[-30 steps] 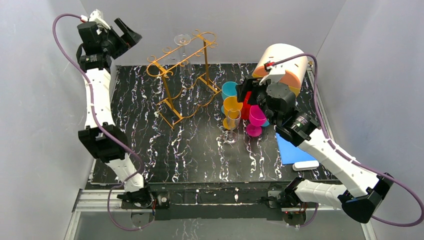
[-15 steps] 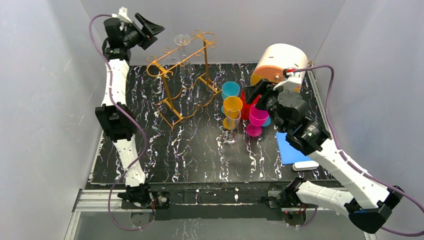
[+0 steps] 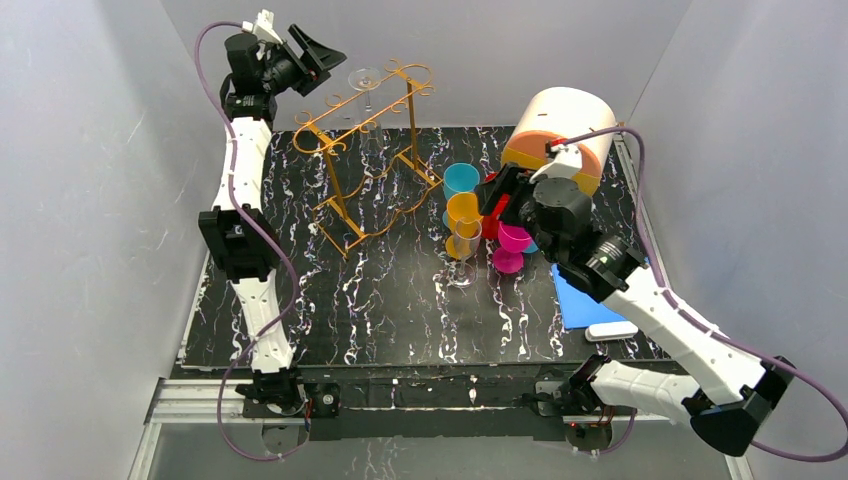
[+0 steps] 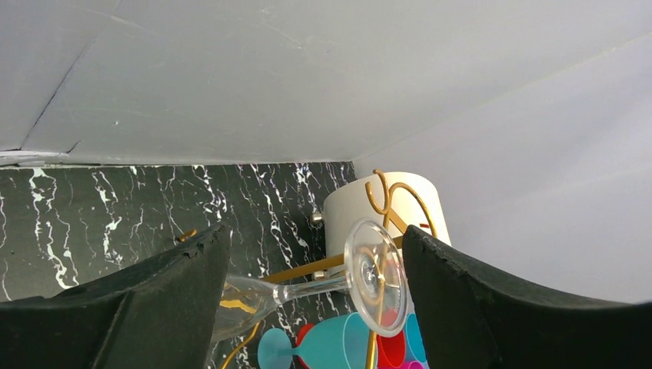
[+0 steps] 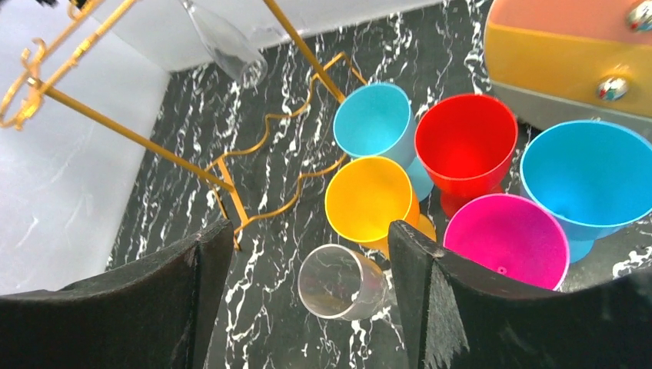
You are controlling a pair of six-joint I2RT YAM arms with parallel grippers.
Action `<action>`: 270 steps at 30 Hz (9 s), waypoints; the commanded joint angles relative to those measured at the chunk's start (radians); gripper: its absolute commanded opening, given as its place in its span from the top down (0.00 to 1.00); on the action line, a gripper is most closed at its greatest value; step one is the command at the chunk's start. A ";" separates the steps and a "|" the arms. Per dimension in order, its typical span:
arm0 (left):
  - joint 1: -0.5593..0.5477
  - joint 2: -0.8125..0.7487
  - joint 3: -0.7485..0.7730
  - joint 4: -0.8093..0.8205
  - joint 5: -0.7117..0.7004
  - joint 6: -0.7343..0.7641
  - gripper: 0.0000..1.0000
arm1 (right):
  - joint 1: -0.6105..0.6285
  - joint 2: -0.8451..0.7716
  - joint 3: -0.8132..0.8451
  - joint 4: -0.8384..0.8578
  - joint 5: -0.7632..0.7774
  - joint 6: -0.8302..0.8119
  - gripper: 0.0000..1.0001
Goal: Take the wine glass off the wine glass rack
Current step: Adjust the wine rack at the center of the board, then pick up the wine glass from the wine rack, then place the wine glass at the center of the board.
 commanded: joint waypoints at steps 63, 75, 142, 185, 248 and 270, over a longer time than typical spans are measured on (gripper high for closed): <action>-0.061 -0.506 -0.664 0.252 0.019 0.015 0.61 | -0.097 0.391 0.534 -0.075 -0.449 -0.145 0.14; -0.062 -0.644 -0.797 0.215 -0.025 0.026 0.59 | -0.198 0.570 0.614 0.022 -0.809 0.064 0.14; 0.007 -0.252 -0.312 0.038 0.399 0.147 0.35 | -0.312 0.407 0.525 -0.033 -1.124 0.066 0.33; -0.037 -0.222 -0.171 -0.278 0.138 0.344 1.00 | -0.311 0.374 0.436 -0.172 -0.982 -0.050 0.19; 0.101 -0.318 -0.366 0.413 0.089 -0.180 1.00 | -0.311 0.294 0.433 -0.024 -0.950 -0.088 0.20; 0.144 -0.774 -0.668 -0.318 -0.400 0.436 1.00 | -0.313 0.205 0.302 0.104 -0.729 -0.068 0.06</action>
